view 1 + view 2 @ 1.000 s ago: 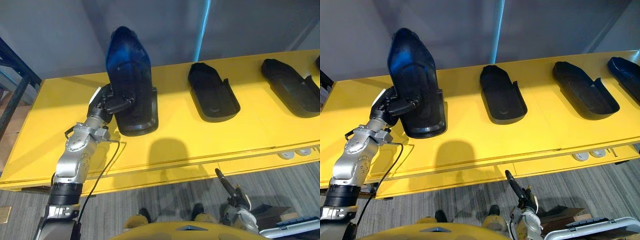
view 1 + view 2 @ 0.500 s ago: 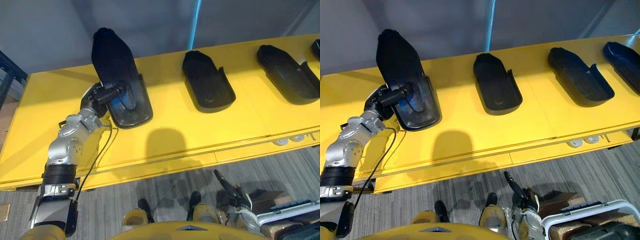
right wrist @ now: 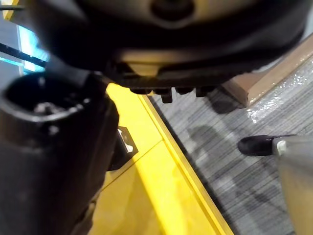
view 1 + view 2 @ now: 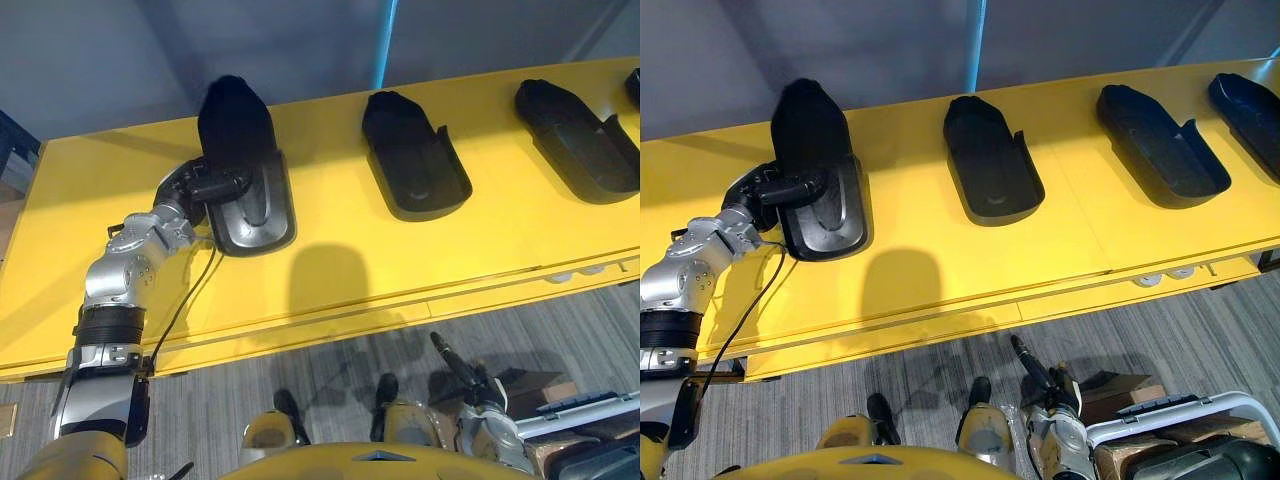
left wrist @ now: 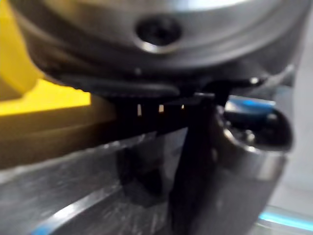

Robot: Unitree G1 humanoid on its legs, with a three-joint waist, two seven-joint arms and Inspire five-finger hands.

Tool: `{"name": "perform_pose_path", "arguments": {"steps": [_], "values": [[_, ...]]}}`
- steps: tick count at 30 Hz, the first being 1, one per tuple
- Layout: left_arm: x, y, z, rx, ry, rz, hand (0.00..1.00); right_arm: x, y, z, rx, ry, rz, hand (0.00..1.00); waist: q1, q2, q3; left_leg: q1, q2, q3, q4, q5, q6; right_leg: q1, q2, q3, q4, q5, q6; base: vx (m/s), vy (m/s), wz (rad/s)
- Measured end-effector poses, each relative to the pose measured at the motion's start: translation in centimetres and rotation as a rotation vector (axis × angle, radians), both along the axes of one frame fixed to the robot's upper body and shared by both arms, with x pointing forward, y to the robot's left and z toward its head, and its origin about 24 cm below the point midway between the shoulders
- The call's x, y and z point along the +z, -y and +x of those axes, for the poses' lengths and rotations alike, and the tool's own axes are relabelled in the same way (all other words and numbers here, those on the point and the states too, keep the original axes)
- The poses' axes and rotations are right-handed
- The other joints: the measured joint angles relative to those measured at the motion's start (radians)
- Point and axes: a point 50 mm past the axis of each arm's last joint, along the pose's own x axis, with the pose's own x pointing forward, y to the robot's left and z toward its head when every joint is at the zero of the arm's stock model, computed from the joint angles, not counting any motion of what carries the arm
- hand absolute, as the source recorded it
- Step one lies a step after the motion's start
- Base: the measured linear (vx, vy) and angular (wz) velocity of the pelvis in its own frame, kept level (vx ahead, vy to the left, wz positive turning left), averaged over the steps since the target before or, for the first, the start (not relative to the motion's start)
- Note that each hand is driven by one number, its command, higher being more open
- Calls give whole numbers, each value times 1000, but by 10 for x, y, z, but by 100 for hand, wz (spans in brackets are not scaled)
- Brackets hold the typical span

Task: Walk over and take three plastic housings, then place them on the shelf

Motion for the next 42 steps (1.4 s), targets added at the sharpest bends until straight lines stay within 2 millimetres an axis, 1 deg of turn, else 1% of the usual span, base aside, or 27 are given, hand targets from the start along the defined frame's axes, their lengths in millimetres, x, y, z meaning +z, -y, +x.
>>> {"name": "perform_pose_path", "arguments": {"steps": [4,7,13,17,22,26,29,35,36,38,39,42], "values": [[7,-7,7,34,-7,82,100,0,1,0,0,-1,-3,100,-4,5,6,1,7,6,3,0,-1,1,5,2,0,1,-2,-4,0,-1],[12,-13,8,62,-7,144,100,0,1,-1,0,-2,-4,100,-16,5,17,10,9,14,2,-2,-3,7,8,7,-3,1,-3,-11,1,-5],[16,-20,12,141,-12,164,100,0,2,-4,-18,-14,-17,100,-25,3,18,16,13,22,3,-5,-7,16,16,14,-21,10,-7,8,0,-4],[14,-25,13,227,-18,149,100,-1,2,-4,-19,-15,-18,100,-28,2,19,25,16,26,3,-8,-10,24,20,18,-27,11,-7,-3,1,-5],[8,-30,14,367,-21,52,100,-1,2,-4,-29,-21,-24,100,-30,0,20,32,28,28,21,-24,-13,43,24,20,-39,14,-6,-3,1,-1],[3,-25,15,397,-31,40,100,-3,-2,-7,-36,-28,-16,100,-30,-1,20,55,28,27,21,-27,-15,73,24,13,-53,15,-4,7,3,1],[0,-23,15,401,-39,42,100,-4,-10,-5,-36,-23,7,100,-28,-4,18,67,28,25,19,-29,-16,92,23,7,-62,16,-3,-2,6,2],[-7,-17,15,417,-51,111,100,-9,-19,-9,-38,-52,37,100,-26,-5,13,98,25,24,9,-30,-16,129,21,0,-79,19,1,1,8,2],[-13,-14,11,423,-51,138,100,-12,-21,-14,-43,-72,47,100,-28,-5,-7,100,23,24,0,-29,-17,137,21,-3,-97,24,7,10,2,4],[-19,-9,8,423,-52,151,100,-15,-23,-21,-50,-93,52,100,-27,-6,-25,99,21,21,-3,-29,-18,144,22,-10,-109,27,7,38,2,7],[-22,-4,6,425,-46,161,100,-17,-24,-27,-59,-110,53,100,-24,-6,-39,100,20,19,-3,-29,-18,147,21,-14,-111,27,7,49,11,10],[-22,-2,-1,470,-14,173,100,-20,-27,-32,-65,-135,63,100,-24,-12,-50,113,18,14,-5,-28,-18,162,20,-22,-116,28,7,20,7,5]]}}
